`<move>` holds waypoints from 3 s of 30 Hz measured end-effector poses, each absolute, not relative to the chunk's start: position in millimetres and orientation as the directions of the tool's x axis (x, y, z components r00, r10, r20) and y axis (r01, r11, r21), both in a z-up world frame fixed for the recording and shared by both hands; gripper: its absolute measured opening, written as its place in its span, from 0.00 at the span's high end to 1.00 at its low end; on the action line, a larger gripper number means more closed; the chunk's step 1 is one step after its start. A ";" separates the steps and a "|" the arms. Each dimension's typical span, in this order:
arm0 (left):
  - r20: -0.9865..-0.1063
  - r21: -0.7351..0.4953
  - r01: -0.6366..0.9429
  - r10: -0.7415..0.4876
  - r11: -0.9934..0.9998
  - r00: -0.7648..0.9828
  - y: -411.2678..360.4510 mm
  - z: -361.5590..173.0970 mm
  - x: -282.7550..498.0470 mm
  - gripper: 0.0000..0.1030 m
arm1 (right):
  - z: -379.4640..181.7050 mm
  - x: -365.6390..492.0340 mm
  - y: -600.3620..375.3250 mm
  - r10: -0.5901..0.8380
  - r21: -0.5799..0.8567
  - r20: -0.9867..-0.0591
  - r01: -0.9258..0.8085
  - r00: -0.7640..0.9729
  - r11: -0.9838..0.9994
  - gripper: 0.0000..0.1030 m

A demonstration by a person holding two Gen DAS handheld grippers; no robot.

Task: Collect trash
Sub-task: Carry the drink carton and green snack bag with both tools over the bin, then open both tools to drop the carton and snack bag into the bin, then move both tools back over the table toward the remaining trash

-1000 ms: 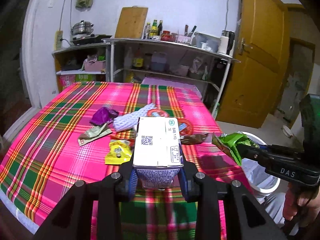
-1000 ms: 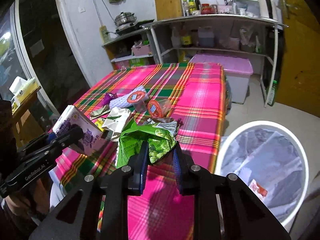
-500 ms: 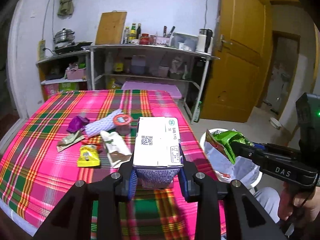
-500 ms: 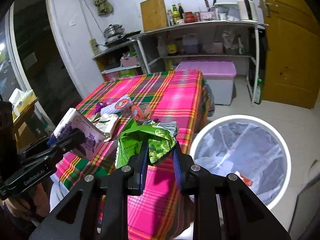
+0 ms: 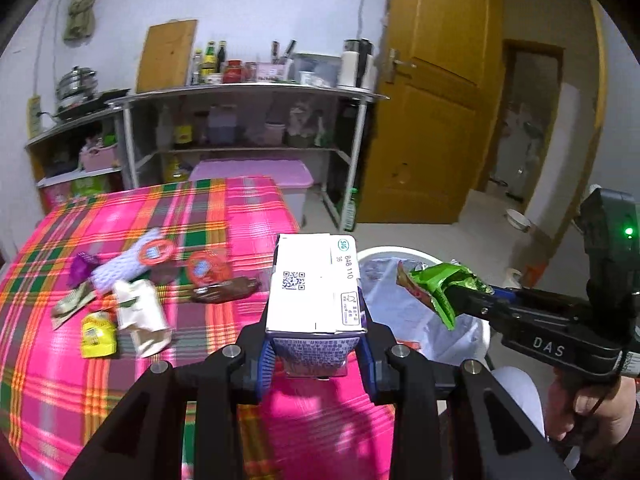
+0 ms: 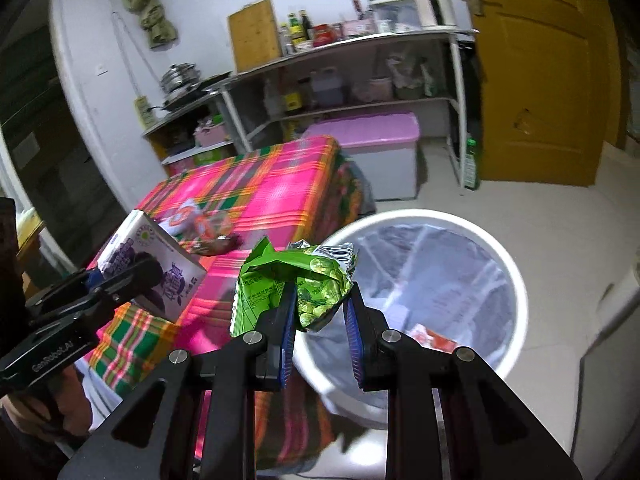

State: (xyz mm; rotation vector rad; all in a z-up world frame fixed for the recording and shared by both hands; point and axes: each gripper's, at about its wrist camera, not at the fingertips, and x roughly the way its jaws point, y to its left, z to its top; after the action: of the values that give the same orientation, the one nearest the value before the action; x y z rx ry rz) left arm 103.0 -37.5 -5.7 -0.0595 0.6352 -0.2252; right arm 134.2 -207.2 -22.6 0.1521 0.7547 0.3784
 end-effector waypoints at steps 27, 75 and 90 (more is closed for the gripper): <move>-0.716 -0.184 0.367 -0.380 0.912 0.585 -127.3 -65.7 179.9 0.66 | -85.3 165.8 -275.9 0.285 0.281 -0.765 -0.099 0.577 0.955 0.76; -0.599 -0.170 0.247 -0.299 0.954 0.743 -64.0 -14.2 105.3 0.63 | -14.2 113.1 -215.5 0.397 0.234 -0.605 -0.323 0.690 0.917 0.58; -0.589 -0.147 0.146 -0.205 0.978 0.781 -29.2 -15.8 87.9 0.63 | -16.7 111.1 -178.9 0.444 0.227 -0.621 -0.394 0.646 0.890 0.58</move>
State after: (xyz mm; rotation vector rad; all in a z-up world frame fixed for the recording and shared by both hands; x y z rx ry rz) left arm 87.9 -29.2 -15.8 -0.0954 0.6469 -0.1896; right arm 111.1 -178.9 -16.7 0.0736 0.7258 0.4775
